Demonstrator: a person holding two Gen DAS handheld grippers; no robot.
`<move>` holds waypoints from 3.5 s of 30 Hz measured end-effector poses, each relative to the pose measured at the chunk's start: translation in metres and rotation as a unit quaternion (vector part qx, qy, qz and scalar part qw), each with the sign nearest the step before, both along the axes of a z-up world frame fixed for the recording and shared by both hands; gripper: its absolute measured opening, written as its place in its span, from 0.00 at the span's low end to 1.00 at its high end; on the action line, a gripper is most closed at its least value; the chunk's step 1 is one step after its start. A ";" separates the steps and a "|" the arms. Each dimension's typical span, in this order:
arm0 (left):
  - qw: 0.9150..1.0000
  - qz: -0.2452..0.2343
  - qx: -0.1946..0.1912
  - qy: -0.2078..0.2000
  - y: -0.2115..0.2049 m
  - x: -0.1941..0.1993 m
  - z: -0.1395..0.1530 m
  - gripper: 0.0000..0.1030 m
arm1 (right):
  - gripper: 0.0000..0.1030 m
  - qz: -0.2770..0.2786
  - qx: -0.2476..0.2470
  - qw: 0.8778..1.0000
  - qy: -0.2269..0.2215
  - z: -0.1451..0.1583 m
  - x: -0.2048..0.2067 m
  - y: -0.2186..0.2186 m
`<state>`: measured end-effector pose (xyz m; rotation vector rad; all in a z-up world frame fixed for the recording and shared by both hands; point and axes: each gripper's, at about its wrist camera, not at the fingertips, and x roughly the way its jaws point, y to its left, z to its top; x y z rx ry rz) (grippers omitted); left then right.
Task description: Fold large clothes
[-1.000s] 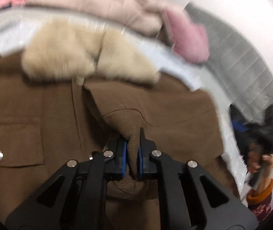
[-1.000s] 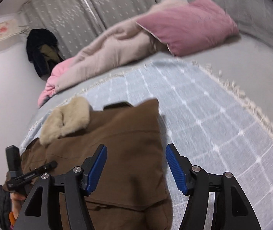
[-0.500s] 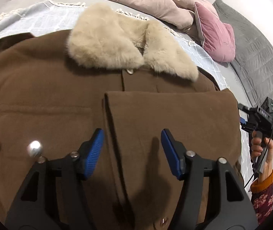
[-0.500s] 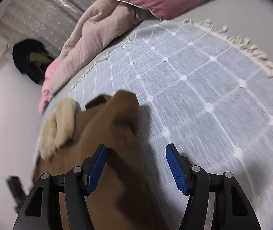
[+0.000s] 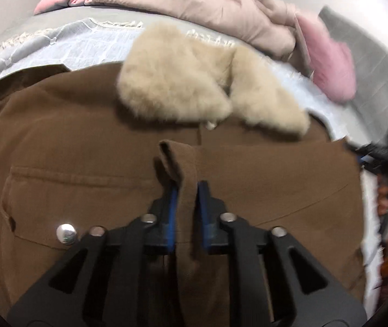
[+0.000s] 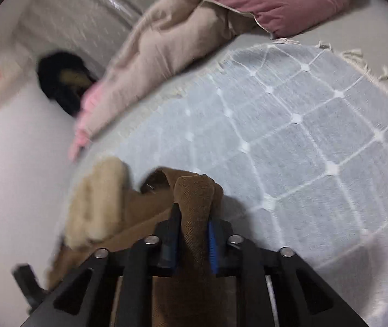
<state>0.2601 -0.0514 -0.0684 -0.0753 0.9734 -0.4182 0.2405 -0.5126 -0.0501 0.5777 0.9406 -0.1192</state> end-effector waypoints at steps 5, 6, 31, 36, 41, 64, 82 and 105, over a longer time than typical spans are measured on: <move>0.995 -0.045 0.040 -0.076 -0.003 -0.034 0.030 0.44 | 0.53 0.037 -0.124 0.992 -0.009 0.038 -0.061 0.023; 0.994 -0.049 0.045 -0.082 -0.005 -0.038 0.032 0.45 | 0.55 0.054 -0.136 0.989 -0.010 0.042 -0.076 0.029; 0.988 -0.125 0.095 -0.014 -0.022 -0.104 0.013 0.54 | 0.69 0.069 -0.194 0.975 0.082 0.000 -0.195 0.059; 0.994 -0.083 0.073 -0.016 0.027 -0.122 0.034 0.78 | 0.70 0.054 -0.190 0.980 0.039 0.045 -0.221 0.075; 0.996 -0.020 0.088 -0.021 0.088 -0.135 0.058 0.80 | 0.71 0.023 -0.154 0.988 -0.001 0.081 -0.223 0.102; 0.910 0.405 -0.031 0.084 0.377 -0.076 -0.003 0.82 | 0.74 0.070 -0.100 0.992 0.013 0.044 -0.162 0.223; 0.849 0.528 0.005 0.032 0.408 -0.037 0.004 0.09 | 0.74 0.114 -0.166 0.979 0.041 0.020 -0.133 0.265; 0.986 0.066 0.003 -0.150 0.107 -0.105 0.112 0.05 | 0.74 0.065 -0.150 0.986 0.023 0.034 -0.146 0.243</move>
